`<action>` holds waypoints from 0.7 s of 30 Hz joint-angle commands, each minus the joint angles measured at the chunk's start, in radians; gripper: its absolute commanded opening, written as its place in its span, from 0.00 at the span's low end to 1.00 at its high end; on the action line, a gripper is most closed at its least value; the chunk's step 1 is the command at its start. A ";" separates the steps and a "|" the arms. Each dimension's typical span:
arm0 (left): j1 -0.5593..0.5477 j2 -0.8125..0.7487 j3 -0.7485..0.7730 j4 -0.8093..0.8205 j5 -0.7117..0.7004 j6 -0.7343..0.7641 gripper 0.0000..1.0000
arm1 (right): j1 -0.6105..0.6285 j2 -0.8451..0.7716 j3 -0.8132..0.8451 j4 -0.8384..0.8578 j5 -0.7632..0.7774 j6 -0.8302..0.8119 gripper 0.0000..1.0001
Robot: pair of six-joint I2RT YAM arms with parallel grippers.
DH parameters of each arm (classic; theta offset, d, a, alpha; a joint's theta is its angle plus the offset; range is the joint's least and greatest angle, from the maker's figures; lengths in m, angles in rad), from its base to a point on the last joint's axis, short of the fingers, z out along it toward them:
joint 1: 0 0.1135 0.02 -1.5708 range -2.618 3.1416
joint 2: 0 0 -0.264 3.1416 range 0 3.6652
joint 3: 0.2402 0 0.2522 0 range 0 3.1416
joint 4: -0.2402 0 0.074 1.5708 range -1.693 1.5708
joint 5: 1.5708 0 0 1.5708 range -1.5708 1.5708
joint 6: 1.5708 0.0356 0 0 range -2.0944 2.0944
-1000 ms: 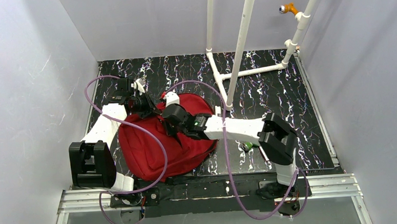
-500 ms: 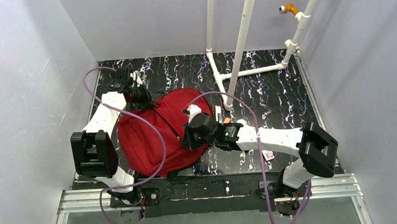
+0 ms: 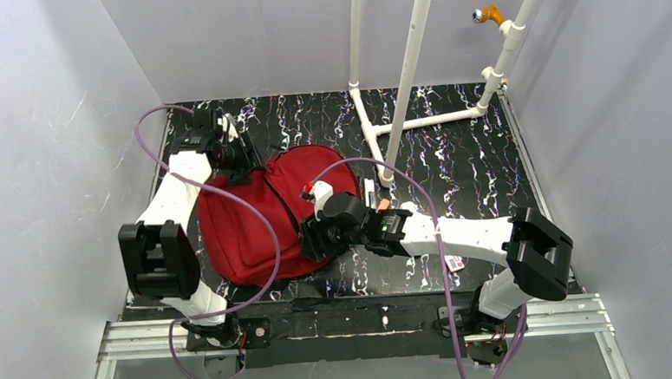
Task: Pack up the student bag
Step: Unzip the student bag at the center of the board.
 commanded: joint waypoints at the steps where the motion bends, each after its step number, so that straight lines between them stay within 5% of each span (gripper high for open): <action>1: -0.002 -0.259 -0.122 -0.072 -0.070 0.052 0.60 | -0.021 -0.003 0.119 -0.020 0.033 -0.102 0.60; 5: -0.009 -0.460 -0.208 -0.124 -0.128 0.070 0.64 | -0.118 0.003 0.131 0.051 -0.031 -0.088 0.60; 8: -0.035 -0.545 -0.272 -0.134 -0.097 0.050 0.58 | -0.210 0.059 0.145 0.141 -0.160 -0.008 0.48; 10: -0.104 -0.555 -0.301 -0.131 -0.098 0.028 0.58 | -0.240 0.109 0.166 0.167 -0.218 0.037 0.37; 12: -0.245 -0.536 -0.302 -0.137 -0.247 0.018 0.59 | -0.247 0.143 0.172 0.188 -0.253 0.061 0.34; 15: -0.393 -0.498 -0.295 -0.132 -0.479 -0.032 0.58 | -0.247 0.135 0.107 0.281 -0.274 0.115 0.36; 21: -0.445 -0.374 -0.279 -0.092 -0.572 -0.057 0.56 | -0.245 0.116 0.050 0.301 -0.297 0.136 0.49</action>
